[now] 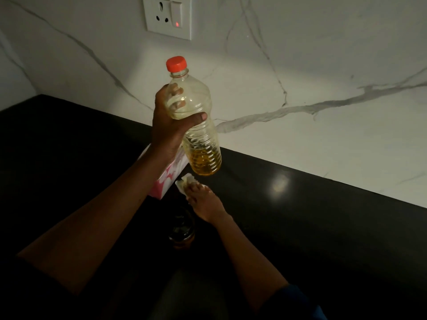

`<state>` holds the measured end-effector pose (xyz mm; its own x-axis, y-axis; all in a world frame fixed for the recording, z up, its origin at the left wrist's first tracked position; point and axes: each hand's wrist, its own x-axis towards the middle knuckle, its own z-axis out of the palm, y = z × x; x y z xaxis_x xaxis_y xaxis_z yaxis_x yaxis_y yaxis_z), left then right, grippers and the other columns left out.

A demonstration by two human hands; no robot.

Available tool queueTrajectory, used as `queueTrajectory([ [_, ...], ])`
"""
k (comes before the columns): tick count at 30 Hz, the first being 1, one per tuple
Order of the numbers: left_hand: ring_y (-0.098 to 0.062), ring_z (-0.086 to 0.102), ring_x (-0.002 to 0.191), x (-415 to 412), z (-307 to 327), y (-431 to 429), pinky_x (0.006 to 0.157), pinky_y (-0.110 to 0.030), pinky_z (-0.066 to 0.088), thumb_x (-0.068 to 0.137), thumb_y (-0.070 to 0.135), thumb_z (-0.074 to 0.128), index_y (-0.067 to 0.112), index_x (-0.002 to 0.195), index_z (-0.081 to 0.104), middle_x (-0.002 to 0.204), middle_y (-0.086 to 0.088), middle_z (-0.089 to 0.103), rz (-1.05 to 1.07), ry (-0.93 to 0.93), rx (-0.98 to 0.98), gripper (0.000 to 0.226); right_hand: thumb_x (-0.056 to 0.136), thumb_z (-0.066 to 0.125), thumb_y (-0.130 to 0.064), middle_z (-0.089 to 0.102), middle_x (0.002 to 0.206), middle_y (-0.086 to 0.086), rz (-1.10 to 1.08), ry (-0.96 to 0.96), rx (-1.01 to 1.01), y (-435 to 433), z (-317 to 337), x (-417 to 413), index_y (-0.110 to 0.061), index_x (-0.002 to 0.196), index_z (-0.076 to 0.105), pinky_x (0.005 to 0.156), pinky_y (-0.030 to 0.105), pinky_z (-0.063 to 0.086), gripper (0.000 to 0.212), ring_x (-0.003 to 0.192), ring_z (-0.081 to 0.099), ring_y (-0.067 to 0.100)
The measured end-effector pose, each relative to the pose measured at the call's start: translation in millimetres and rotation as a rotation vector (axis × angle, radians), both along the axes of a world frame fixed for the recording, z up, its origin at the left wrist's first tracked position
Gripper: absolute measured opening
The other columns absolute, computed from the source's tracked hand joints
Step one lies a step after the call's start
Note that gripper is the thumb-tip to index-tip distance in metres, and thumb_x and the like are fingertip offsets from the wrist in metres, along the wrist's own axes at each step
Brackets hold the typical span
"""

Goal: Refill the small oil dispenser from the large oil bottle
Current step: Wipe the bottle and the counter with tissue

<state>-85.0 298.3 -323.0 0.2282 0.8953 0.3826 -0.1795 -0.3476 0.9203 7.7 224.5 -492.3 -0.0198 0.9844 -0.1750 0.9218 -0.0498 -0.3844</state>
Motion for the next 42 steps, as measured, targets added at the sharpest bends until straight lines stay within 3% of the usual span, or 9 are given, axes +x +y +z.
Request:
queueTrajectory([
  [3,-0.018,0.055,0.112,20,-13,-10,0.090,-0.037,0.052,0.046,0.039,0.077,0.018,0.127,0.041,0.125,0.003,0.052,-0.021,0.064,-0.033,0.092,0.101,0.032,-0.024,0.022,0.155,0.005,-0.080,0.024,0.023,-33,1,16,-0.018,0.147,0.027,0.115,0.030,0.011,0.046,0.143,0.018,0.021],
  [6,-0.019,0.054,0.114,45,-31,-14,0.093,-0.042,0.050,0.046,0.034,0.083,0.026,0.124,0.041,0.127,0.002,0.053,-0.071,0.162,-0.081,0.089,0.100,0.035,-0.026,0.022,0.155,0.000,-0.313,0.040,0.015,-73,2,48,-0.024,0.147,0.024,0.114,0.034,0.019,0.048,0.142,0.020,0.021],
  [11,-0.021,0.050,0.118,77,-51,-15,0.097,-0.041,0.047,0.057,0.023,0.087,0.018,0.131,0.040,0.129,-0.002,0.052,-0.124,0.323,0.032,0.088,0.098,0.038,-0.023,0.035,0.149,0.006,-0.700,-0.011,0.026,-149,0,111,-0.023,0.146,0.027,0.106,0.037,0.034,0.049,0.133,0.036,0.025],
  [18,-0.019,0.046,0.122,111,-48,-4,0.096,-0.030,0.044,0.062,0.022,0.085,0.018,0.133,0.036,0.134,-0.002,0.047,-0.180,0.360,-0.018,0.086,0.100,0.032,-0.020,0.024,0.152,0.016,-1.111,-0.184,-0.069,-246,-6,144,-0.004,0.145,0.025,0.115,0.041,0.025,0.048,0.141,0.023,0.028],
  [22,-0.020,0.044,0.124,116,-51,-1,0.101,-0.036,0.043,0.063,0.023,0.084,0.017,0.135,0.034,0.136,-0.003,0.044,-0.199,0.335,-0.038,0.088,0.099,0.033,-0.021,0.023,0.152,0.018,-1.235,-0.249,-0.121,-241,-13,119,-0.001,0.145,0.020,0.115,0.044,0.024,0.052,0.141,0.021,0.033],
  [30,-0.023,0.032,0.135,88,-40,-5,0.107,-0.040,0.036,0.067,0.025,0.082,0.020,0.146,0.014,0.150,-0.006,0.028,-0.338,0.432,-0.121,0.104,0.096,0.039,-0.019,0.023,0.151,0.019,-0.871,-0.235,-0.089,-155,-4,78,-0.003,0.145,0.022,0.114,0.043,0.022,0.054,0.140,0.021,0.034],
  [37,-0.023,0.039,0.131,2,-56,-33,0.096,-0.028,0.039,0.078,0.017,0.073,0.017,0.141,0.027,0.142,-0.010,0.040,-0.310,0.374,-0.221,0.078,0.100,0.033,-0.023,0.021,0.154,0.007,-0.322,-0.045,-0.035,-105,13,4,-0.015,0.147,0.023,0.115,0.039,0.019,0.048,0.142,0.020,0.026],
  [40,-0.019,0.051,0.120,-38,-68,-48,0.096,-0.026,0.042,0.079,0.030,0.069,0.015,0.135,0.037,0.128,-0.005,0.052,-0.247,0.383,-0.193,0.066,0.100,0.036,-0.026,0.021,0.155,0.001,-0.336,0.053,-0.048,-126,10,15,-0.026,0.146,0.025,0.112,0.041,0.027,0.048,0.142,0.021,0.023],
  [42,-0.009,0.055,0.107,-59,-72,-61,0.087,-0.010,0.043,0.088,0.025,0.059,0.010,0.133,0.039,0.121,-0.004,0.055,-0.192,0.375,-0.167,0.052,0.098,0.039,-0.026,0.032,0.151,0.002,-0.449,0.073,-0.008,-148,6,32,-0.028,0.144,0.030,0.107,0.039,0.035,0.047,0.136,0.033,0.022],
])
